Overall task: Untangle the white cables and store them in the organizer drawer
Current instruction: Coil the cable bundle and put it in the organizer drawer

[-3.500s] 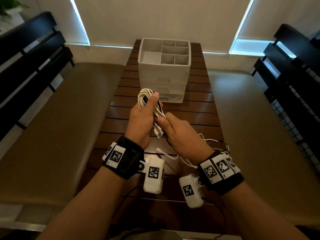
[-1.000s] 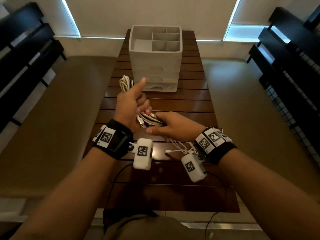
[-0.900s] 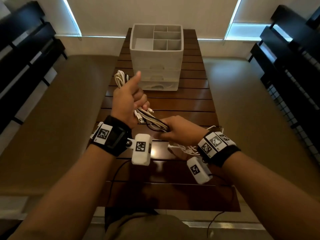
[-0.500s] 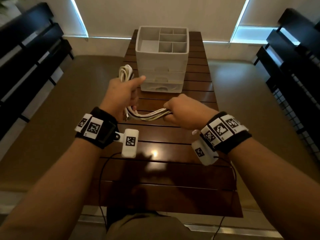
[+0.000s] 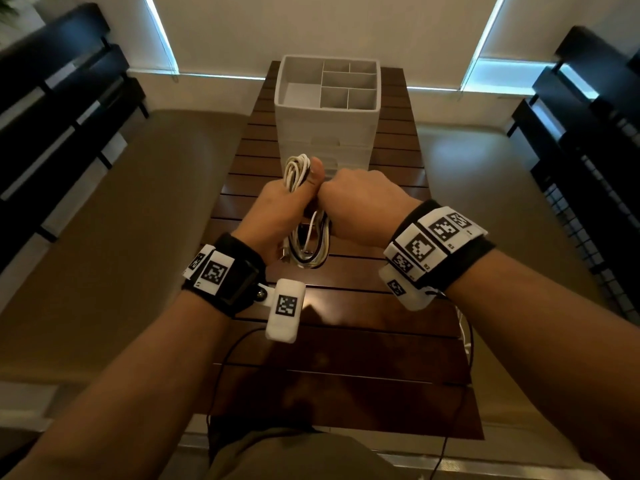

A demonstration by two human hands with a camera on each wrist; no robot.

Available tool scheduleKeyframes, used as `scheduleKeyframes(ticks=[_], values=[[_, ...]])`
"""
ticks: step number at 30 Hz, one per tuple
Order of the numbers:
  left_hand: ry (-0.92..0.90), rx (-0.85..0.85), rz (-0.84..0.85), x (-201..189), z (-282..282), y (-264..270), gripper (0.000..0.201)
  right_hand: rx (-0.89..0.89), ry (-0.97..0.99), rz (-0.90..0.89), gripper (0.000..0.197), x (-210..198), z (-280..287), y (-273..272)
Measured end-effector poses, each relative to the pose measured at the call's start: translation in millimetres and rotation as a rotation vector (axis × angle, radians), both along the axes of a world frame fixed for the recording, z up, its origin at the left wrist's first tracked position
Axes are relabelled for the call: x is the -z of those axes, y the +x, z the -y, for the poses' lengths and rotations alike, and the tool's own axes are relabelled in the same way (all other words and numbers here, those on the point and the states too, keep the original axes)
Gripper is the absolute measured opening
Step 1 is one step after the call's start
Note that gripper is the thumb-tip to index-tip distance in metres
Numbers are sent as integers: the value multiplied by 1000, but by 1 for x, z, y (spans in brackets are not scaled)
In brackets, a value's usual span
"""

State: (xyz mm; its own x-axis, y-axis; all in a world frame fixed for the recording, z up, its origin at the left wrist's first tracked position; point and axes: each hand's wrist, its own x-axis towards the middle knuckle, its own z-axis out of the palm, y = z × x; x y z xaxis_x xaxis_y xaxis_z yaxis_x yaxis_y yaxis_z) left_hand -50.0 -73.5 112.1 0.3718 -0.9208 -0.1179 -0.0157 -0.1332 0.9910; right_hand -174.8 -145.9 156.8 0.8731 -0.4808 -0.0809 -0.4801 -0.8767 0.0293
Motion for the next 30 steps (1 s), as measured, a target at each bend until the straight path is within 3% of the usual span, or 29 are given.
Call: scheduleKeyframes(ticks=[3, 8, 12, 18, 24, 30], values=[[-4, 53, 21, 0, -3, 0, 56, 49, -11, 38, 18, 2, -1, -3], [-18, 229, 112, 4, -7, 4, 35, 99, 64, 76, 11, 3, 1, -6], [22, 344, 141, 1, -10, 7, 43, 97, 55, 37, 17, 6, 4, -5], [79, 393, 213, -4, -15, 15, 46, 20, 115, 25, 19, 7, 5, -5], [96, 375, 267, 0, -13, 18, 24, 57, 182, 61, 27, 14, 4, -2], [30, 396, 265, -16, -15, 24, 25, 123, 329, 301, 15, 20, 12, -16]])
